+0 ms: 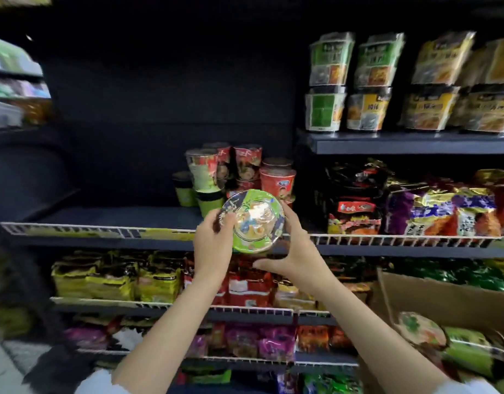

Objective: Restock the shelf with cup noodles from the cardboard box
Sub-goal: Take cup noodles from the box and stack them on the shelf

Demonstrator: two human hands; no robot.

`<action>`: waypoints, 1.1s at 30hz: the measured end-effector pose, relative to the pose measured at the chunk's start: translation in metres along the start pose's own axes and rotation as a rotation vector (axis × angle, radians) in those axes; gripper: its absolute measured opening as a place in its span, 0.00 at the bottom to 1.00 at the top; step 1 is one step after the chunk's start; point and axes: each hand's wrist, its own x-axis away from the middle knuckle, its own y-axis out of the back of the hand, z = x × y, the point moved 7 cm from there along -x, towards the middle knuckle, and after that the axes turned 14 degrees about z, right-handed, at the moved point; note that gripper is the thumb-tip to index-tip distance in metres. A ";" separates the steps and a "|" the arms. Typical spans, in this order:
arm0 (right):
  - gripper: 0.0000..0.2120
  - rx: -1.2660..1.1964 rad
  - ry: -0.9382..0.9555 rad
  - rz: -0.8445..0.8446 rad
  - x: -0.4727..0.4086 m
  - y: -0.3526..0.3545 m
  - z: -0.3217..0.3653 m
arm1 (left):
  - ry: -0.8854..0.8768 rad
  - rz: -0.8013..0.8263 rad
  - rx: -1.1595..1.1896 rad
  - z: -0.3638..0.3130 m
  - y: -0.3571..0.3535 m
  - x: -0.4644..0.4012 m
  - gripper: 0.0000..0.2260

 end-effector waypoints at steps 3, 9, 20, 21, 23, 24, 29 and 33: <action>0.40 -0.052 0.051 -0.062 -0.053 -0.035 0.020 | -0.004 0.108 0.079 0.021 0.052 -0.029 0.12; 0.37 -0.095 0.058 -0.094 -0.154 -0.091 0.032 | -0.003 0.070 0.159 0.053 0.138 -0.084 0.13; 0.35 0.116 0.135 -0.076 -0.323 -0.126 0.031 | 0.083 0.123 0.169 0.097 0.196 -0.239 0.13; 0.32 0.183 0.124 -0.057 -0.338 -0.127 0.030 | 0.088 0.107 0.174 0.100 0.201 -0.250 0.12; 0.28 0.288 0.100 -0.034 -0.366 -0.129 0.029 | 0.110 0.068 0.192 0.111 0.210 -0.277 0.10; 0.27 0.338 0.093 -0.026 -0.378 -0.131 0.030 | 0.124 0.048 0.200 0.116 0.214 -0.291 0.10; 0.22 0.725 0.048 -0.100 -0.421 -0.129 0.039 | 0.209 0.009 0.185 0.136 0.214 -0.346 0.14; 0.13 1.031 -0.041 -0.082 -0.462 -0.121 0.038 | 0.261 0.050 0.248 0.140 0.200 -0.388 0.15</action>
